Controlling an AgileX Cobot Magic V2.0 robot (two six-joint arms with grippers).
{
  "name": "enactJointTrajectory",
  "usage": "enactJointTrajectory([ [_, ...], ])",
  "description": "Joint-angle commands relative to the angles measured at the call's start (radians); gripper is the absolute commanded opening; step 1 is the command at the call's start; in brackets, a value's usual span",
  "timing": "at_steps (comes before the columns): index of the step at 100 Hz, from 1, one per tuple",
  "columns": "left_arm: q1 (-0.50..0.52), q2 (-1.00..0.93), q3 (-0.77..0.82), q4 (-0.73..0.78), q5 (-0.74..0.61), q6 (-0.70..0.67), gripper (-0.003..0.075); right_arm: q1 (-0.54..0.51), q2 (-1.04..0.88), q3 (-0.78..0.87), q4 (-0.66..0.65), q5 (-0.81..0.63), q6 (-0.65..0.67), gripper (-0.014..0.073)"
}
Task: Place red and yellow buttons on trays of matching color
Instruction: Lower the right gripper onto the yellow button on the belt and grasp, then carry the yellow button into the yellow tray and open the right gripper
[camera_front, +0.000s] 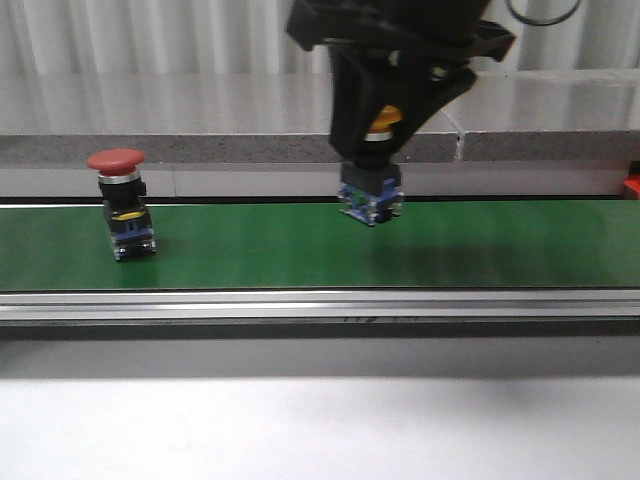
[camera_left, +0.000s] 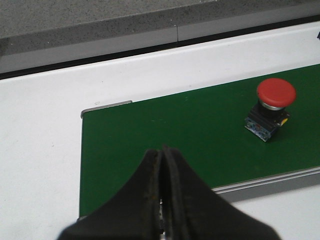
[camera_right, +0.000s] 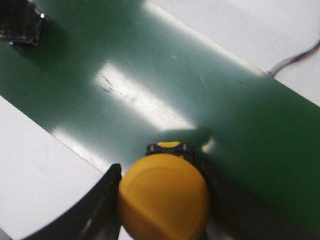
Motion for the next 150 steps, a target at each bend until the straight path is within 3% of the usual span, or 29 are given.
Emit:
enactJointTrajectory([
  [1,-0.007,-0.004,-0.027,-0.012,-0.072,-0.011,-0.0021,-0.056,-0.114,0.032,0.002,-0.052,0.018,0.0162],
  [21,-0.007,-0.004,-0.027,-0.012,-0.072,-0.011,-0.0021,-0.201,-0.246,0.125,0.002,-0.048,0.042,0.0162],
  [47,-0.007,-0.004,-0.027,-0.012,-0.072,-0.011,-0.0021,-0.468,-0.361,0.201,0.002,-0.046,0.063,0.0162],
  [74,-0.007,-0.004,-0.027,-0.012,-0.072,-0.011,-0.0021,-0.779,-0.381,0.221,0.002,-0.033,0.183,0.0162],
  [111,-0.007,-0.004,-0.027,-0.012,-0.072,-0.011,-0.0021,-1.155,-0.380,0.223,-0.021,-0.053,0.225,0.0162],
  [125,-0.007,-0.004,-0.027,-0.012,-0.072,-0.011,-0.0021,-1.227,-0.370,0.224,-0.021,-0.073,0.225,0.0162],
  [150,-0.007,-0.004,-0.027,-0.012,-0.072,-0.011,-0.0021,-1.238,-0.270,0.224,-0.007,-0.113,0.225,0.0162],
])
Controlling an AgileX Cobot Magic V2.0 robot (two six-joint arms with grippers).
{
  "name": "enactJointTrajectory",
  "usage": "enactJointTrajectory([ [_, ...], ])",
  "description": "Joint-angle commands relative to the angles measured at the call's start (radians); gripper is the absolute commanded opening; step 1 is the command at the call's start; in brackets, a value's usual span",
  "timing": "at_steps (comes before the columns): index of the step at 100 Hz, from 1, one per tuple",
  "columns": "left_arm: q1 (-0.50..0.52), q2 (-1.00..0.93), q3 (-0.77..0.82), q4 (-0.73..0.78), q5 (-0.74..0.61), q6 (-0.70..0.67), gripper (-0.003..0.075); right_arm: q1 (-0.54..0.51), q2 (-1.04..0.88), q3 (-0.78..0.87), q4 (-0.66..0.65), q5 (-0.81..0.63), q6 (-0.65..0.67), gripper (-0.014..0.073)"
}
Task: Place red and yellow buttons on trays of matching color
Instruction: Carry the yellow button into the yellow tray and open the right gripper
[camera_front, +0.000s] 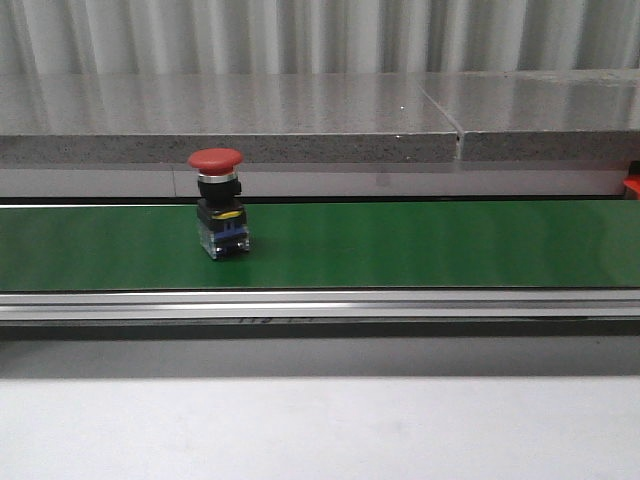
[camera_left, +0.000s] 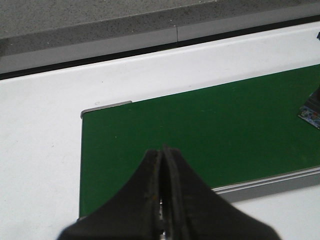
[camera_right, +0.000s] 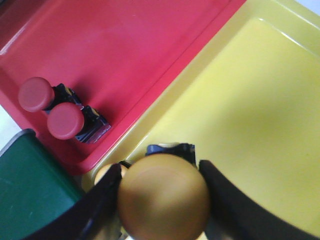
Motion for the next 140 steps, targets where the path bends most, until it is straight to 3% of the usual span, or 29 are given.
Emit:
enactJointTrajectory([
  [1,-0.007,-0.004,-0.027,-0.012,-0.071,-0.011,-0.0021,-0.005,0.016,-0.022,0.018,-0.073,0.000,0.0162],
  [47,-0.007,-0.004,-0.027,-0.012,-0.071,-0.011,-0.0021,-0.004,0.221,-0.021,0.087,-0.199,0.000,0.0162],
  [85,-0.007,-0.004,-0.027,-0.012,-0.071,-0.011,-0.0021,0.015,0.321,-0.021,0.118,-0.201,0.000,0.0170],
  [94,-0.007,-0.004,-0.027,-0.012,-0.071,-0.011,-0.0021,0.026,0.323,-0.020,0.117,-0.212,-0.001,0.0224],
  [107,-0.007,-0.004,-0.027,-0.012,-0.071,-0.011,-0.0021,0.031,0.323,-0.014,0.117,-0.233,-0.001,0.0430],
  [116,-0.007,-0.004,-0.027,-0.012,-0.071,-0.011,-0.0021,0.032,0.323,-0.013,0.117,-0.233,-0.001,0.0529],
  [140,-0.007,-0.004,-0.027,-0.012,-0.071,-0.011,-0.0021,0.032,0.301,-0.013,0.094,-0.248,-0.001,0.0549],
])
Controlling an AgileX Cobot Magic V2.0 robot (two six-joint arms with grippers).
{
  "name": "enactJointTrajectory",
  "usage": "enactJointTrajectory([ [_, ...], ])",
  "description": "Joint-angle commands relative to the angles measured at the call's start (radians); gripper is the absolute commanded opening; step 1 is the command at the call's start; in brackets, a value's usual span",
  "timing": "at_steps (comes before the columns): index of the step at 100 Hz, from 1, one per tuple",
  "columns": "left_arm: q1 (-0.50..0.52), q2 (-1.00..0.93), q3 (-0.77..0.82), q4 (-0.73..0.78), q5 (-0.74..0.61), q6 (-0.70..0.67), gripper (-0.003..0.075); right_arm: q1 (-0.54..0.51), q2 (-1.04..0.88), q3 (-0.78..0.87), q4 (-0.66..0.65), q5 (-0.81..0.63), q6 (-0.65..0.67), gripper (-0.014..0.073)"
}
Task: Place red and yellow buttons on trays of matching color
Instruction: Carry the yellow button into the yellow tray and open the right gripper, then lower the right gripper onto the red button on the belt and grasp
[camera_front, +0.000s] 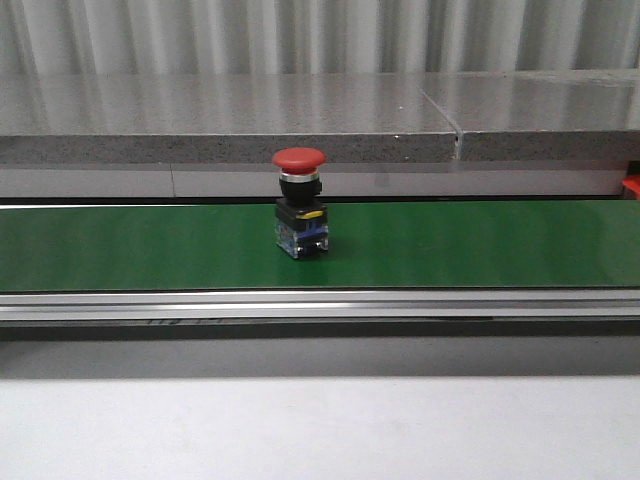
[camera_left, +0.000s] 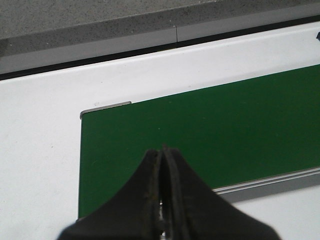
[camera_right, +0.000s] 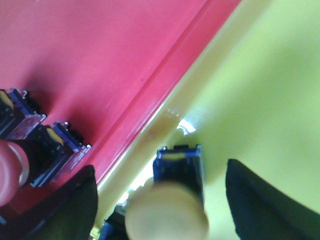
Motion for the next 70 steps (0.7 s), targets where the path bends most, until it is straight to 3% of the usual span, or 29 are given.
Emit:
enactJointTrajectory([
  [1,-0.007,-0.004,-0.027,-0.012,-0.070,-0.011,-0.0021,-0.001,-0.069,-0.020,-0.011,-0.043,-0.002,0.0549],
  [47,-0.007,-0.004,-0.027,-0.012,-0.070,-0.011,-0.0021,0.005,-0.287,-0.020,-0.042,0.007,-0.004,0.0549],
  [70,-0.007,-0.004,-0.027,-0.012,-0.070,-0.011,-0.0021,0.081,-0.395,-0.018,-0.044,0.060,-0.021,0.0549],
])
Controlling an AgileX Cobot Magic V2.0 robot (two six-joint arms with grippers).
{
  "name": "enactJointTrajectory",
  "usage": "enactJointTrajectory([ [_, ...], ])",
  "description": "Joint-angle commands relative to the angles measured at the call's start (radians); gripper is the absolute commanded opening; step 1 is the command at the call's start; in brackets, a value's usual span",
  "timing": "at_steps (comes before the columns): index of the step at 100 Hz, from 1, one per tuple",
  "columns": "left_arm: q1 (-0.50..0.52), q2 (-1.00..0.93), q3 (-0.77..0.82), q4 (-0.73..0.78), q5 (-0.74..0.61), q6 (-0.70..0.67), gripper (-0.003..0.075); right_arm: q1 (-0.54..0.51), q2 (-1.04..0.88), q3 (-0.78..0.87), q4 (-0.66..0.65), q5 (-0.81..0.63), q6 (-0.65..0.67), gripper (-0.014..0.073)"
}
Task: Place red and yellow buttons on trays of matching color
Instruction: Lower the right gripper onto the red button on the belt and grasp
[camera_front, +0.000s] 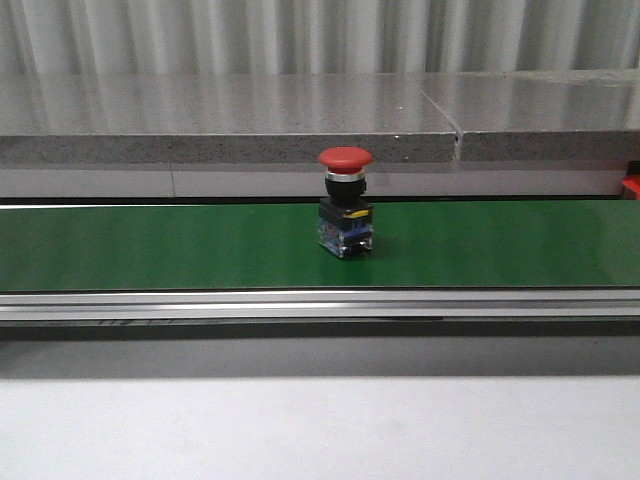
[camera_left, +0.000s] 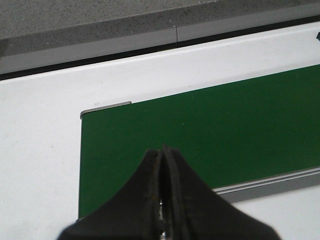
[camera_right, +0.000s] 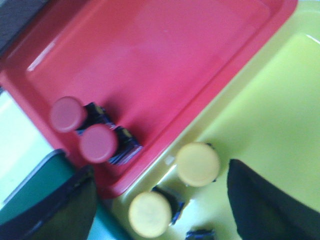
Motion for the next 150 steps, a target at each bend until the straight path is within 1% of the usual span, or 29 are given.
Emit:
enactJointTrajectory([
  [1,-0.007,-0.004,-0.027,-0.012,-0.070,-0.011,-0.0021,0.041,-0.082,-0.022,0.001,-0.013,-0.019,0.0549],
  [19,-0.007,-0.004,-0.027,-0.012,-0.070,-0.011,-0.0021,0.158,-0.137,-0.022,-0.012,0.028,-0.026,0.0549],
  [36,-0.007,-0.004,-0.027,-0.012,-0.070,-0.011,-0.0021,0.276,-0.160,-0.022,-0.014,0.062,-0.073,0.0549],
  [61,-0.007,-0.004,-0.027,-0.012,-0.070,-0.011,-0.0021,0.367,-0.165,-0.022,-0.013,0.170,-0.147,0.0549],
  [78,-0.007,-0.004,-0.027,-0.012,-0.070,-0.011,-0.0021,0.457,-0.165,-0.022,-0.013,0.243,-0.160,0.0549],
  [100,-0.007,-0.004,-0.027,-0.012,-0.070,-0.011,-0.0021,0.597,-0.163,-0.027,-0.009,0.312,-0.233,0.0549],
  [117,-0.007,-0.004,-0.027,-0.012,-0.070,-0.011,-0.0021,0.693,-0.137,-0.038,0.022,0.347,-0.307,0.0549],
  [132,-0.007,-0.004,-0.027,-0.012,-0.070,-0.011,-0.0021,0.760,-0.068,-0.106,0.038,0.398,-0.334,0.0549],
  [141,-0.007,-0.004,-0.027,-0.012,-0.070,-0.011,-0.0021,0.791,-0.029,-0.140,0.041,0.403,-0.349,0.0549],
  [150,-0.007,-0.004,-0.027,-0.012,-0.070,-0.011,-0.0021,0.827,0.014,-0.172,0.044,0.403,-0.395,0.0549],
])
